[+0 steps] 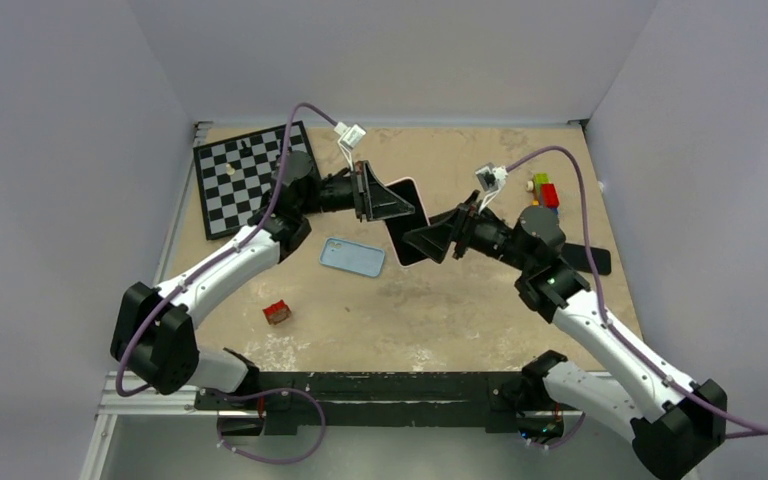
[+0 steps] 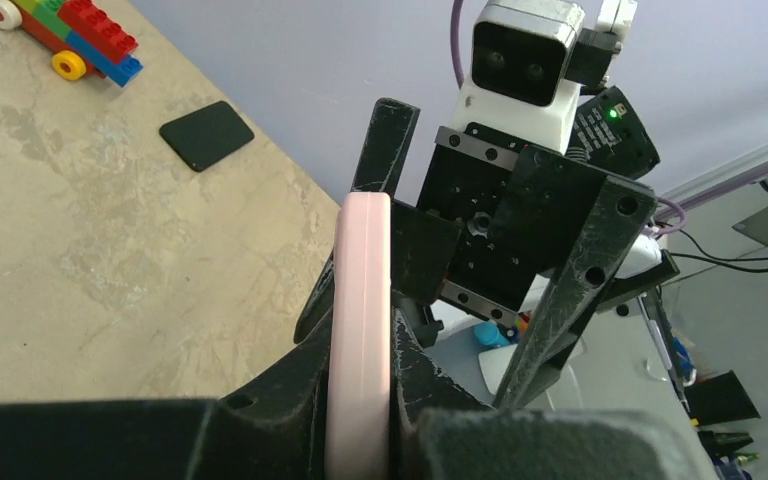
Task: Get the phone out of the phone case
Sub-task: Adjust the phone, then remove the phone case from the phone.
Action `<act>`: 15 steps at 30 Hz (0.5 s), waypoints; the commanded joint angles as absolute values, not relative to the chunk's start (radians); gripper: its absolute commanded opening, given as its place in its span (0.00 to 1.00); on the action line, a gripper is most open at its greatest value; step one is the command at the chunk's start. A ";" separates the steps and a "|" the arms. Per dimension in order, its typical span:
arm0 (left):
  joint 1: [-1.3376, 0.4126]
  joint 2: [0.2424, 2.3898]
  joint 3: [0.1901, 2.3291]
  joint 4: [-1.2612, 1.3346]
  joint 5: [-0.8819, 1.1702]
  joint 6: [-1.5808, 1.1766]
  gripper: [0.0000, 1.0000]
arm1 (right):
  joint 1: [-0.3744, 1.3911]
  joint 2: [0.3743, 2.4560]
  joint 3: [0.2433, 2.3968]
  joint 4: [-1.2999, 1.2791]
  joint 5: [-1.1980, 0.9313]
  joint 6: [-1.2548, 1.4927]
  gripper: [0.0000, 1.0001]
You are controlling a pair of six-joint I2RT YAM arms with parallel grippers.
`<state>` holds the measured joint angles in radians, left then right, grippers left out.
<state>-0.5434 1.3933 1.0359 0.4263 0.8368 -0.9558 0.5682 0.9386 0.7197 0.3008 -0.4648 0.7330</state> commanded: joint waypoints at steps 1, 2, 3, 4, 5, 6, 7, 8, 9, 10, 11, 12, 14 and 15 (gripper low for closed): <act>-0.532 1.402 1.132 0.430 0.900 -0.945 0.00 | 0.486 0.858 0.772 -0.050 -0.712 0.503 0.88; -0.531 1.409 1.141 0.434 0.919 -0.947 0.00 | 0.473 0.843 0.765 -0.043 -0.748 0.499 0.88; -0.531 1.416 1.151 0.434 0.943 -0.948 0.00 | 0.466 0.837 0.760 -0.018 -0.796 0.497 0.87; -0.532 1.424 1.162 0.433 0.964 -0.947 0.00 | 0.465 0.840 0.759 0.006 -0.851 0.496 0.85; -0.532 1.432 1.173 0.435 0.987 -0.943 0.00 | 0.466 0.850 0.765 0.019 -0.890 0.486 0.82; -0.532 1.437 1.179 0.439 1.004 -0.938 0.00 | 0.466 0.864 0.776 0.004 -0.911 0.466 0.77; -0.532 1.442 1.186 0.439 1.019 -0.932 0.00 | 0.466 0.874 0.785 -0.019 -0.923 0.450 0.74; -0.531 1.443 1.190 0.437 1.032 -0.924 0.00 | 0.465 0.883 0.790 -0.029 -0.946 0.434 0.70; -0.532 1.445 1.195 0.438 1.047 -0.914 0.00 | 0.466 0.890 0.793 -0.030 -0.986 0.419 0.67; -0.531 1.446 1.200 0.438 1.061 -0.908 0.00 | 0.465 0.892 0.793 -0.022 -1.023 0.410 0.63; -0.531 1.447 1.204 0.439 1.073 -0.899 0.00 | 0.465 0.894 0.791 -0.012 -1.054 0.406 0.59; -0.531 1.444 1.209 0.438 1.086 -0.889 0.00 | 0.465 0.894 0.788 -0.006 -1.071 0.406 0.56; -0.531 1.440 1.215 0.433 1.105 -0.870 0.00 | 0.466 0.888 0.778 0.022 -1.081 0.405 0.46; -0.531 1.438 1.218 0.435 1.115 -0.866 0.00 | 0.466 0.881 0.769 0.039 -1.080 0.407 0.42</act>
<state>-0.5369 1.4593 1.1481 0.3748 1.0435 -0.9142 0.4675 0.9043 0.7513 -0.0082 -0.9634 0.4492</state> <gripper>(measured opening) 0.178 0.478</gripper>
